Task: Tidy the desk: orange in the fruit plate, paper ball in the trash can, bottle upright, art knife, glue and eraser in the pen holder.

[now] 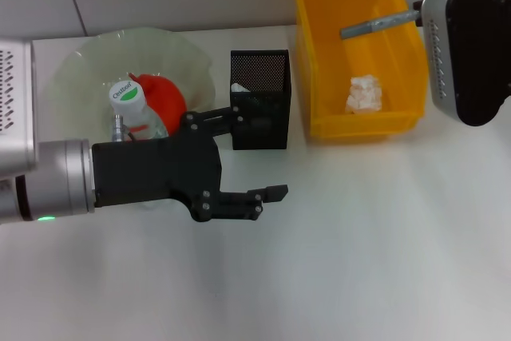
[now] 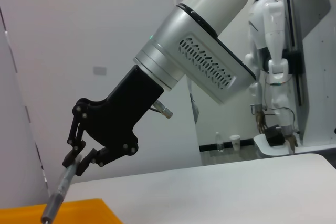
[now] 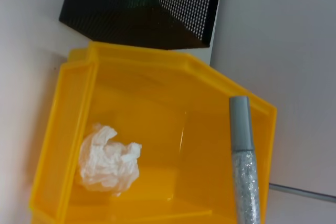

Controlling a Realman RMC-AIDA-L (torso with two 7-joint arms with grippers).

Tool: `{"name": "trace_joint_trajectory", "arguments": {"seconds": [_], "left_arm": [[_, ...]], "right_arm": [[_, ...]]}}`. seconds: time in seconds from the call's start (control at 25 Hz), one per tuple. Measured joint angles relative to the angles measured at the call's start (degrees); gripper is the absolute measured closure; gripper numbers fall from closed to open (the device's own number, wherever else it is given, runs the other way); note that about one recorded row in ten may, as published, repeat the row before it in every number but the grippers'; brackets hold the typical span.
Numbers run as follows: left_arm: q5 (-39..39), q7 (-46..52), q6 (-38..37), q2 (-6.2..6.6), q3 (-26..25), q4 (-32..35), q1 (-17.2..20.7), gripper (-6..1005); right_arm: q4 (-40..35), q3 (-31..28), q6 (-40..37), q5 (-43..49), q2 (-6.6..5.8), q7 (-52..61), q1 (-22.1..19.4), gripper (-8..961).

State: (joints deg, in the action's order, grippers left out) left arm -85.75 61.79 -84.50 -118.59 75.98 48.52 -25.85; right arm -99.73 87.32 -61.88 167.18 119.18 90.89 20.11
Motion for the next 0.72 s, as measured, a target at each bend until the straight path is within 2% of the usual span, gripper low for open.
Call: {"name": "trace_joint_trajectory", "arguments": {"seconds": [0.4,0.72], "left_arm": [[0.15,-0.19,-0.25,0.11,-0.05,-0.03,0.22,186],[0.15,-0.18,-0.05,-0.19,0.39,-0.11,0.71,187]], "right_arm": [[0.28,1.19,0.91,0.08,-0.07,-3.29,0.35,820],[2.44,2.91,2.67,0.18,-0.75,-6.99,1.42,823]]}}
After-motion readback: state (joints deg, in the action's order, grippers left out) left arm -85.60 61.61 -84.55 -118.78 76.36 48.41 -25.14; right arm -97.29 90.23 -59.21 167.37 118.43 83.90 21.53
